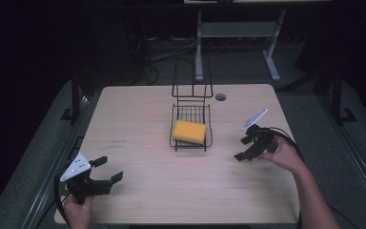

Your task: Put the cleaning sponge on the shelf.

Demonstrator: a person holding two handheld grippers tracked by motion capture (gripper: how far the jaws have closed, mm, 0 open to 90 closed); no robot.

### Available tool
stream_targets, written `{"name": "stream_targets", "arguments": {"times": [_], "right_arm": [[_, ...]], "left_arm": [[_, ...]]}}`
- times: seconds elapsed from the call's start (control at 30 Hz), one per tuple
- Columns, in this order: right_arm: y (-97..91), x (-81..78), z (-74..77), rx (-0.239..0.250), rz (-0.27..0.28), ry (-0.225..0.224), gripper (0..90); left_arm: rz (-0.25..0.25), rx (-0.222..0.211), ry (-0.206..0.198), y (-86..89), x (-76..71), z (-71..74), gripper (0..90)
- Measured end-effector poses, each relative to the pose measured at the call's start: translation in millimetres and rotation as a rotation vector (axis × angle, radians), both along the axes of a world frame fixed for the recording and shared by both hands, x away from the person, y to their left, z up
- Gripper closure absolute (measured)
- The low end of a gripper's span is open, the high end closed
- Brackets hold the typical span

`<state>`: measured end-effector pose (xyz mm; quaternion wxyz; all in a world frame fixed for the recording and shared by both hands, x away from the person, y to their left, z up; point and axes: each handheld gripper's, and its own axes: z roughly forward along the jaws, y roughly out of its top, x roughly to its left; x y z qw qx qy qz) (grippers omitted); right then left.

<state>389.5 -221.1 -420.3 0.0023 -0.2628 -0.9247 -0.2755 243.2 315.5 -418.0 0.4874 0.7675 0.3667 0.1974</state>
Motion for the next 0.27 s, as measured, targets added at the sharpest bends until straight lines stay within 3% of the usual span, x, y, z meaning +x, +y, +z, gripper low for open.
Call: {"name": "stream_targets", "arguments": {"times": [0.27], "right_arm": [[-3.8, -15.7, 0.8, -0.009, 0.003, -0.024, 16.6]], "left_arm": [[-0.005, -0.001, -0.001, -1.0, -0.4, 0.1, 13.5]]}}
